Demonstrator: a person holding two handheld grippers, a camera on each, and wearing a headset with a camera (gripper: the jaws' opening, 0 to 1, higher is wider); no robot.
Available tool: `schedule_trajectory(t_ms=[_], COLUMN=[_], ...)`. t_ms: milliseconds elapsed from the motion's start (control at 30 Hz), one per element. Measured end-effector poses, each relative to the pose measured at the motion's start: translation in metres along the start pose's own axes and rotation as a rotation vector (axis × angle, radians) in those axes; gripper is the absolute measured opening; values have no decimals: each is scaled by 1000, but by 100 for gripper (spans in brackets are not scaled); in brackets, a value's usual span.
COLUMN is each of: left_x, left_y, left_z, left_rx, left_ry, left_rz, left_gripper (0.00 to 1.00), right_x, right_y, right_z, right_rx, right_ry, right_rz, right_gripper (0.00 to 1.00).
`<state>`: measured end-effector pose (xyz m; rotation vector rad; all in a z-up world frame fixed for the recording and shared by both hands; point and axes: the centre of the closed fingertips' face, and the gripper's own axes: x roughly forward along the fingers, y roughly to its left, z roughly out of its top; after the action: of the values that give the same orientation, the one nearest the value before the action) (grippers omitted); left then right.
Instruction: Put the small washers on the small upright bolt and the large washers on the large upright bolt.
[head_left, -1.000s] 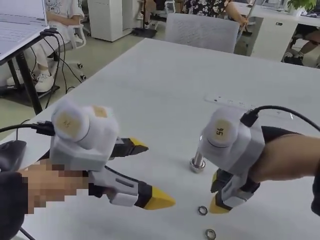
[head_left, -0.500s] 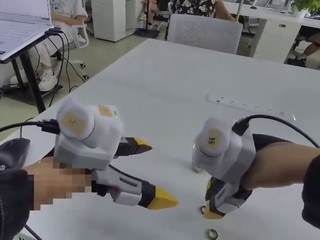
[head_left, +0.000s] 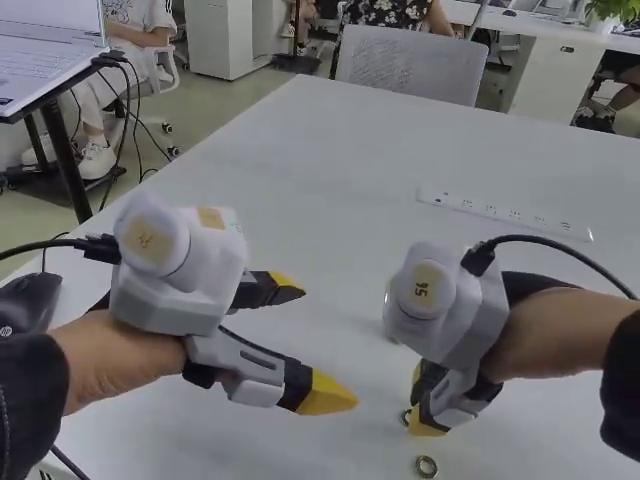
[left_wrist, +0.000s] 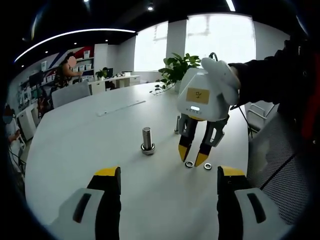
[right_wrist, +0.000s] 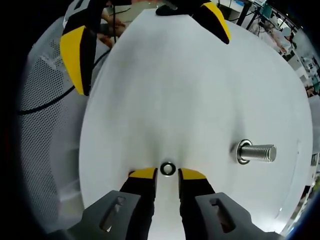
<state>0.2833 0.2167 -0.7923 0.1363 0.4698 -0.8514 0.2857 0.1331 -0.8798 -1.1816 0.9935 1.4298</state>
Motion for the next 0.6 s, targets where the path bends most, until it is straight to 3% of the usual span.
schedule_trajectory(t_ms=[367,600], left_x=[0,0], left_y=[1,0], left_z=[0,0], left_rx=[-2,-2], left_ry=[-2,-1], left_rz=[1,1], left_gripper=[78,78], right_x=[2,1], right_y=[3,3], right_z=[-1,-2], right_rx=[-32,-22], right_ry=[23,2], right_rz=[-18,-15], right_gripper=[15,15])
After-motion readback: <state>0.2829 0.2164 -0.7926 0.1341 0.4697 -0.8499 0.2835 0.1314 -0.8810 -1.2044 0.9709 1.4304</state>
